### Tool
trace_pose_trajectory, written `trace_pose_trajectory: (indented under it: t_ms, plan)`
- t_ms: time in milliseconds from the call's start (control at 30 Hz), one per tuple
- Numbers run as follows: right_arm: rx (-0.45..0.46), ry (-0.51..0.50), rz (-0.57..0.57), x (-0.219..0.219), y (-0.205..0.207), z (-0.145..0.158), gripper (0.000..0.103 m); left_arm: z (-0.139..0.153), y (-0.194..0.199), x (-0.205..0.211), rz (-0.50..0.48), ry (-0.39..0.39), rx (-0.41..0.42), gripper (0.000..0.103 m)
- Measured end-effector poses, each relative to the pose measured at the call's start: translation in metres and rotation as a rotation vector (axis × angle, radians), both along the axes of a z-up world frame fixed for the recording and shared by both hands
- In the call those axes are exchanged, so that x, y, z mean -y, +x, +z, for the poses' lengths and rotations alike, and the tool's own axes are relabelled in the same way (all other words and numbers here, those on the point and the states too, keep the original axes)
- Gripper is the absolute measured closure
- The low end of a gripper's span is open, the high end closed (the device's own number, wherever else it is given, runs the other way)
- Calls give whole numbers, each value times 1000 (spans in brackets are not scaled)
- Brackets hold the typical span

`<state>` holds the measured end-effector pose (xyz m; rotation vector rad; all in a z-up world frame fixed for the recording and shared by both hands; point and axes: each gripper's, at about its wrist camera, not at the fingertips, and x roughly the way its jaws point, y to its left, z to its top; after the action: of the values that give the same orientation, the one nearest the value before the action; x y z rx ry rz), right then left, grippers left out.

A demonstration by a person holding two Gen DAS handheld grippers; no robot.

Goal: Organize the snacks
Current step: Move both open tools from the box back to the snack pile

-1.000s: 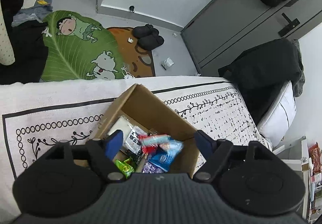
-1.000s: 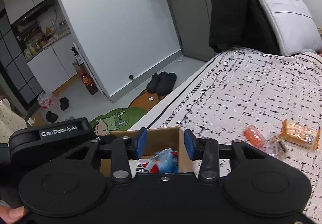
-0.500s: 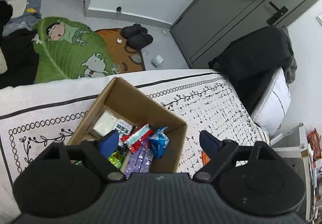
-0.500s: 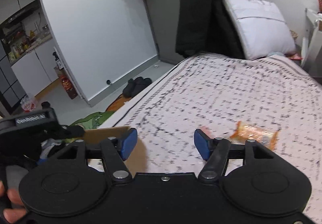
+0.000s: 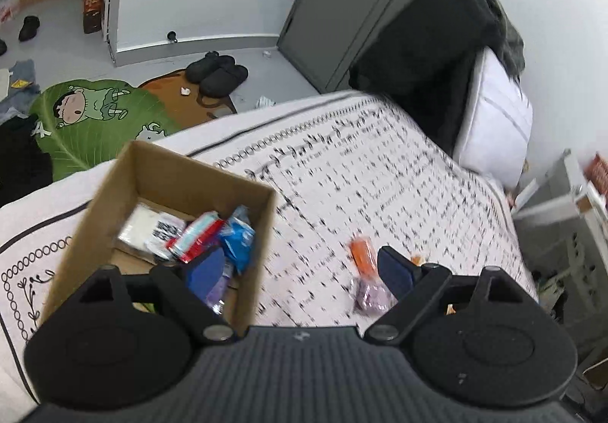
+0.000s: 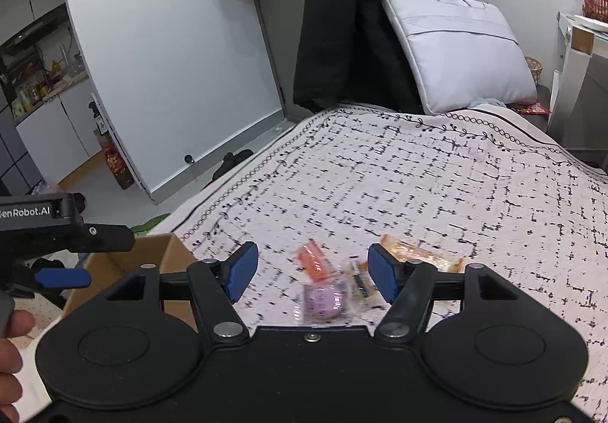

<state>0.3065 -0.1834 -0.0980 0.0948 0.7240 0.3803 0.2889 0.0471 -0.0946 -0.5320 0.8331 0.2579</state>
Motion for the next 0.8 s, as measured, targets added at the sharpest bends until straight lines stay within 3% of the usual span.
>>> trace_pose_trajectory:
  t_ms: [267, 433, 800]
  plan:
    - [-96, 67, -25, 43, 14, -22, 40, -1, 19, 52, -60, 43, -44, 16]
    - [-111, 100, -50, 69, 23, -30, 40, -11, 38, 83, -90, 71, -78, 16]
    - [-153, 144, -87, 117, 46, -47, 40, -48, 69, 116, -63, 82, -157, 16]
